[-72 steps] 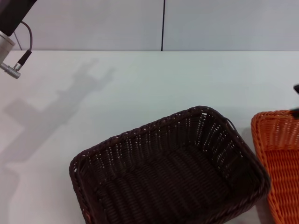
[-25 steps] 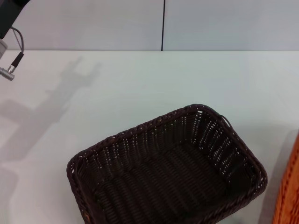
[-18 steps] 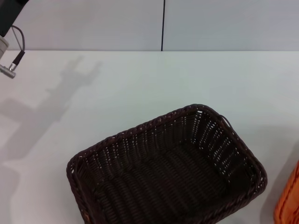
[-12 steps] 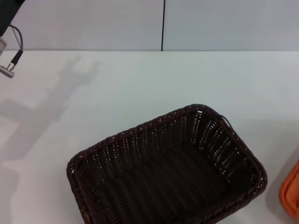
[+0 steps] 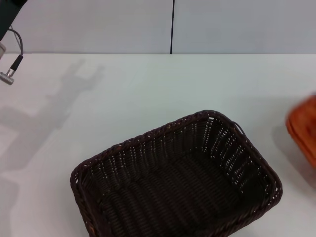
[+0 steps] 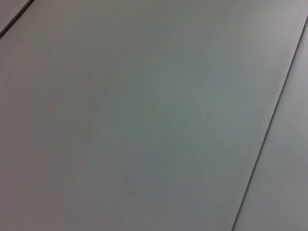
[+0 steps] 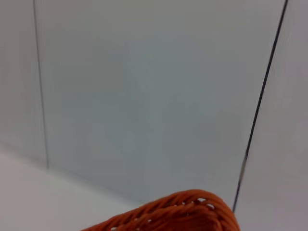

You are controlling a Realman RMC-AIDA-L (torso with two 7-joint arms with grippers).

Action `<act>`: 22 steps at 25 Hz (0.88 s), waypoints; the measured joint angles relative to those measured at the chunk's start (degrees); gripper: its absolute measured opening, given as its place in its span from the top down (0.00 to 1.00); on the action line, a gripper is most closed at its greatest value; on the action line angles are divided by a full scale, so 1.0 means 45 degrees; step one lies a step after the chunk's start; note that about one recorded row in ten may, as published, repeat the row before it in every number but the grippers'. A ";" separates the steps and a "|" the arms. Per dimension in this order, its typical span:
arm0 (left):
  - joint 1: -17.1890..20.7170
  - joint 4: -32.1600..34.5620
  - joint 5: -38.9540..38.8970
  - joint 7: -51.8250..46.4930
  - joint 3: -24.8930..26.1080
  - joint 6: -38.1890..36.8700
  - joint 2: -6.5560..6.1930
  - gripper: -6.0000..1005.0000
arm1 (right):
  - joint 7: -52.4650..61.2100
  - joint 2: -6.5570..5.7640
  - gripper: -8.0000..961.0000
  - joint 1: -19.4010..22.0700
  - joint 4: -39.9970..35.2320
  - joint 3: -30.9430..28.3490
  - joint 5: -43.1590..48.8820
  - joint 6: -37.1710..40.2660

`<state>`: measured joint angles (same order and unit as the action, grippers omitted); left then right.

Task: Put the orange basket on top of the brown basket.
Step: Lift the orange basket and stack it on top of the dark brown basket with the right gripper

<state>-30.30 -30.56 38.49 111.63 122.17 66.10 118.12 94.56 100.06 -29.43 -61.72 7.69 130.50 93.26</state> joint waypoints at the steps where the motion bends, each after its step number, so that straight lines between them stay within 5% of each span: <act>1: 0.0016 0.0000 -0.0001 0.0000 -0.0001 0.0004 0.0000 0.17 | 0.0011 0.0125 0.81 0.0136 0.0018 0.0018 -0.0575 -0.0127; 2: 0.0027 -0.0001 -0.0001 0.0000 0.0001 0.0006 -0.0003 0.17 | 0.0019 0.0451 0.80 0.0378 0.0099 0.0053 -0.1644 -0.0294; 3: 0.0040 -0.0002 -0.0002 0.0000 0.0011 0.0009 -0.0010 0.17 | 0.0019 0.0451 0.80 0.0378 0.0099 0.0053 -0.1644 -0.0294; 4: 0.0043 -0.0002 -0.0002 0.0000 0.0015 0.0009 -0.0012 0.17 | 0.0019 0.0801 0.80 0.0486 0.0147 0.0021 -0.2440 -0.0429; 6: 0.0052 -0.0005 -0.0002 0.0000 0.0026 0.0012 -0.0020 0.17 | 0.0014 0.1024 0.80 0.0548 0.0167 -0.0008 -0.2911 -0.0527; 7: 0.0053 -0.0005 -0.0001 0.0000 0.0031 0.0013 -0.0020 0.17 | 0.0012 0.1485 0.80 0.0695 0.0166 -0.0016 -0.3949 -0.0755; 8: 0.0053 -0.0005 -0.0001 0.0000 0.0031 0.0013 -0.0020 0.17 | 0.0012 0.1485 0.79 0.0695 0.0166 -0.0016 -0.3949 -0.0755; 9: 0.0056 -0.0006 0.0018 0.0000 0.0035 -0.0005 -0.0026 0.17 | 0.0031 0.2024 0.79 0.0796 0.0006 -0.0014 -0.4866 -0.0982; 10: 0.0055 -0.0006 0.0032 -0.0001 0.0035 -0.0012 -0.0029 0.17 | 0.0031 0.2024 0.79 0.0796 0.0006 -0.0014 -0.4866 -0.0982; 12: 0.0056 -0.0007 0.0047 0.0000 0.0037 -0.0022 -0.0034 0.17 | -0.0003 0.2843 0.79 0.0875 -0.0322 0.0031 -0.5947 -0.1451; 13: 0.0056 -0.0006 0.0080 0.0003 0.0040 -0.0041 -0.0036 0.17 | -0.0003 0.2843 0.79 0.0875 -0.0322 0.0031 -0.5947 -0.1451; 17: 0.0057 -0.0007 0.0114 0.0037 0.0040 -0.0048 -0.0038 0.17 | -0.0315 0.3776 0.78 0.0815 0.0064 0.0133 -0.7616 -0.1802; 22: -0.0004 0.0158 0.0176 0.0141 0.0040 -0.0271 -0.0088 0.17 | -0.0789 0.4137 0.77 0.0940 0.1824 0.1288 -0.9534 -0.1425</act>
<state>-30.32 -29.84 39.28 112.26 122.34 64.88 117.72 91.01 118.67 -25.20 -53.51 13.48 87.60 86.85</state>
